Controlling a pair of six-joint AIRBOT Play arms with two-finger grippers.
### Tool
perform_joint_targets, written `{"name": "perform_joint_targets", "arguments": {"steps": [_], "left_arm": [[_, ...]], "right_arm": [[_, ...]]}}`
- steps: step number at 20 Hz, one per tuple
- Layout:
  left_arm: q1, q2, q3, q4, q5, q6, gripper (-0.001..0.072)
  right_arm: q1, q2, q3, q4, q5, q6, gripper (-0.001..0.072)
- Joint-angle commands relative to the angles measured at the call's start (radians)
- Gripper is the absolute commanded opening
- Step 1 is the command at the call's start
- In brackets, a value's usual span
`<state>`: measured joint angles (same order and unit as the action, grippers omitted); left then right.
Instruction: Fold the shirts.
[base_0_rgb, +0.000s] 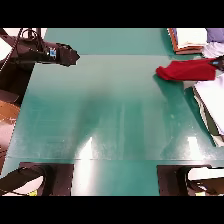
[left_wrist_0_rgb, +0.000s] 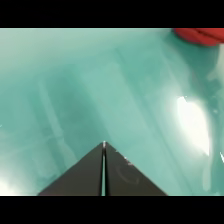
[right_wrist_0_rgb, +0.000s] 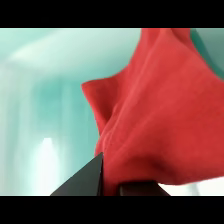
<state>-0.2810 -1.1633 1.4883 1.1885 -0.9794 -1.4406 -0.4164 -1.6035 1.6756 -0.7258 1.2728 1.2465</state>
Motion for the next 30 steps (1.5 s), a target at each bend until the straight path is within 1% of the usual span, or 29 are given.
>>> {"name": "perform_joint_targets", "arguments": {"steps": [1,3,10,13,15,19,21,23,28,30], "left_arm": [[-0.012,0.000,0.000,0.003,0.021,0.000,0.0026],[-0.012,0.000,0.000,0.004,0.021,0.000,0.0026],[-0.012,-0.021,0.000,0.007,0.018,0.000,0.0026],[-0.012,-0.045,-0.004,0.002,0.008,0.000,0.0026],[-0.012,-0.061,-0.005,-0.008,-0.009,-0.001,0.0026],[-0.012,-0.061,-0.005,-0.014,-0.018,0.000,0.0026],[-0.012,-0.062,-0.005,-0.015,-0.027,0.001,0.0026],[-0.012,-0.062,-0.005,-0.015,-0.026,0.001,0.0027],[-0.012,-0.062,-0.005,-0.015,-0.028,0.001,0.0026],[-0.012,-0.062,-0.005,-0.015,-0.032,0.001,0.0026]], "right_arm": [[-0.060,0.005,0.001,0.000,-0.162,0.002,0.0018],[-0.060,0.005,0.007,0.000,-0.231,0.001,0.0018],[-0.071,-0.020,0.290,-0.003,-0.260,-0.099,0.0018],[-0.083,-0.020,0.388,-0.001,-0.248,-0.142,0.0018],[-0.087,-0.016,0.412,-0.001,-0.205,-0.164,0.0018],[-0.117,0.065,0.278,-0.004,-0.138,-0.247,0.0018],[-0.154,0.117,0.215,-0.006,-0.072,-0.273,0.0018],[-0.198,0.173,0.145,-0.011,-0.019,-0.278,0.0017],[-0.352,0.327,-0.066,-0.018,0.053,-0.278,0.0018],[-0.410,0.386,-0.154,-0.090,0.069,-0.275,0.0019]]}}
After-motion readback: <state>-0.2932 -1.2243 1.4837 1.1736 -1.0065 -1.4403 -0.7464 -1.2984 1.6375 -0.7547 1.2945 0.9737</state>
